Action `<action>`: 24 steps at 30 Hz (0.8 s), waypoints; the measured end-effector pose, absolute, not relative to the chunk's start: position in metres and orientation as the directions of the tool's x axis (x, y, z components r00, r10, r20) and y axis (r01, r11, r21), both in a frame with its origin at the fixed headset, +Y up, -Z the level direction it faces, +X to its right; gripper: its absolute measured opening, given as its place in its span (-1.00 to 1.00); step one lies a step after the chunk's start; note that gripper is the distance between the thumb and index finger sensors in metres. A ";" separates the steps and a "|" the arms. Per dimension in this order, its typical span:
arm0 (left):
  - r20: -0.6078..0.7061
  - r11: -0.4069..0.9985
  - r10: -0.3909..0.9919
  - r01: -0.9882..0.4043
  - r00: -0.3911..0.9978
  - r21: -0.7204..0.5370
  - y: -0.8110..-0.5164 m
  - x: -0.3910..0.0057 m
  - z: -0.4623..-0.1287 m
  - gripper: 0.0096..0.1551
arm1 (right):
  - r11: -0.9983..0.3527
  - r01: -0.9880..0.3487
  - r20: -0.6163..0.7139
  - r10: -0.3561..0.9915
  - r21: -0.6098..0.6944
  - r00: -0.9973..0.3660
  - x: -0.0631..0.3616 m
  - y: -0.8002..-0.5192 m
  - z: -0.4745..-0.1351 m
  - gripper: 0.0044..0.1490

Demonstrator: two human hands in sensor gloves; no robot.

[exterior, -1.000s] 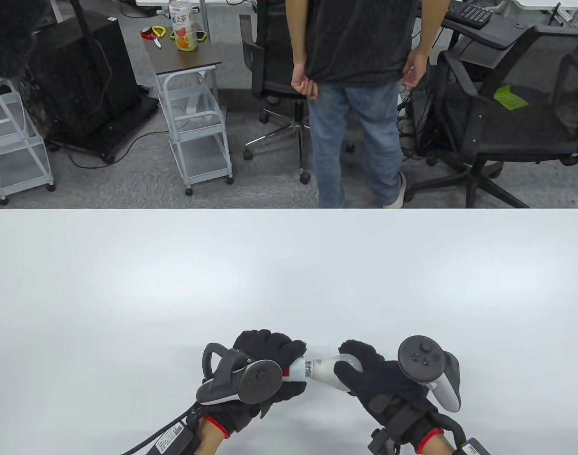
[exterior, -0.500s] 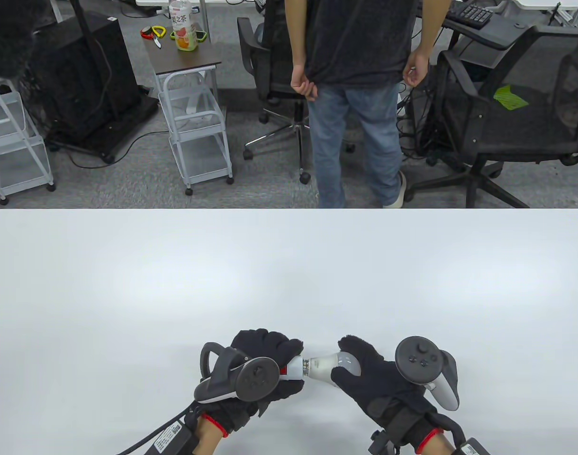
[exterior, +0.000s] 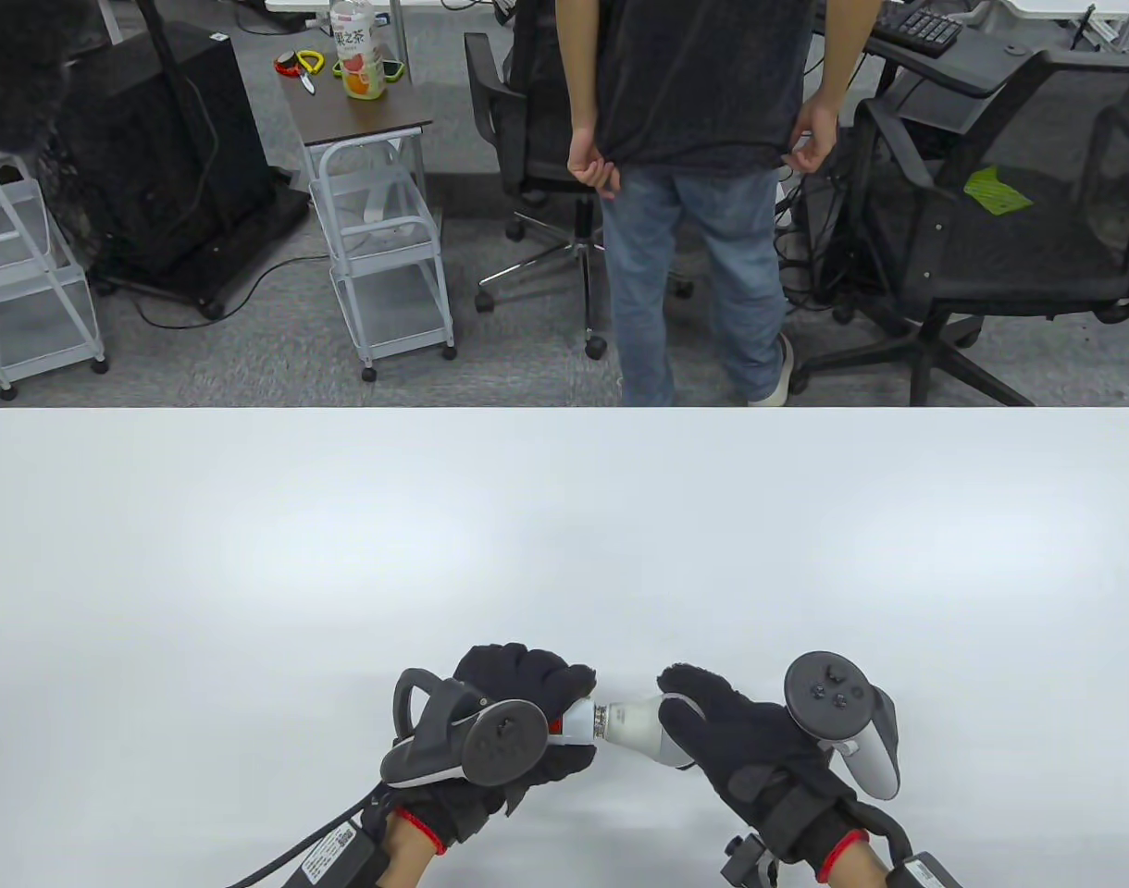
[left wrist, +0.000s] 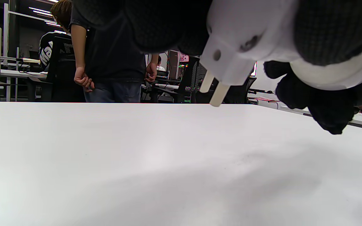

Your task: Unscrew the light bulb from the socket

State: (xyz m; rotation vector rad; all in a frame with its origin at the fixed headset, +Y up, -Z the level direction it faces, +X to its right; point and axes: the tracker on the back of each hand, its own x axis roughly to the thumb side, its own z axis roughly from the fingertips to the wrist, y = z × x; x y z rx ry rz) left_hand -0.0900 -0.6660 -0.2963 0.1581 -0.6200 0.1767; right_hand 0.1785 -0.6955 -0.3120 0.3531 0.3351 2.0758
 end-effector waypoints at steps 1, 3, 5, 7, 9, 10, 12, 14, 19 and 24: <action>0.586 0.974 0.119 -0.208 0.802 0.086 -0.667 -0.090 -0.297 -0.09 | -0.501 -0.780 0.122 0.861 0.375 -0.494 0.178 -0.695 -0.311 0.03; 0.584 0.975 0.116 -0.204 0.803 0.087 -0.667 -0.090 -0.297 -0.09 | -0.507 -0.776 0.131 0.858 0.376 -0.497 0.177 -0.694 -0.311 0.02; 0.581 0.975 0.120 -0.204 0.805 0.082 -0.667 -0.090 -0.297 -0.09 | -0.509 -0.774 0.140 0.857 0.377 -0.496 0.176 -0.693 -0.311 0.01; 0.577 0.976 0.126 -0.206 0.807 0.075 -0.667 -0.091 -0.297 -0.09 | -0.513 -0.769 0.153 0.856 0.381 -0.495 0.175 -0.691 -0.310 0.00; 0.575 0.976 0.127 -0.206 0.808 0.074 -0.667 -0.091 -0.298 -0.09 | -0.518 -0.764 0.160 0.852 0.384 -0.498 0.175 -0.691 -0.310 0.00; 0.574 0.976 0.128 -0.204 0.809 0.071 -0.667 -0.091 -0.298 -0.09 | -0.522 -0.762 0.163 0.851 0.384 -0.500 0.175 -0.691 -0.310 0.00; 0.572 0.977 0.129 -0.204 0.810 0.069 -0.667 -0.092 -0.298 -0.09 | -0.527 -0.759 0.169 0.847 0.382 -0.504 0.174 -0.690 -0.310 0.01; 0.571 0.977 0.130 -0.204 0.811 0.066 -0.667 -0.092 -0.298 -0.09 | -0.530 -0.758 0.172 0.845 0.380 -0.506 0.173 -0.690 -0.309 0.01; 0.568 0.976 0.127 -0.204 0.813 0.074 -0.667 -0.093 -0.299 -0.09 | -0.539 -0.753 0.185 0.841 0.378 -0.509 0.173 -0.690 -0.309 0.01; 0.554 0.972 0.128 -0.215 0.822 0.095 -0.666 -0.096 -0.300 -0.07 | -0.539 -0.758 0.191 0.841 0.366 -0.506 0.175 -0.686 -0.309 0.02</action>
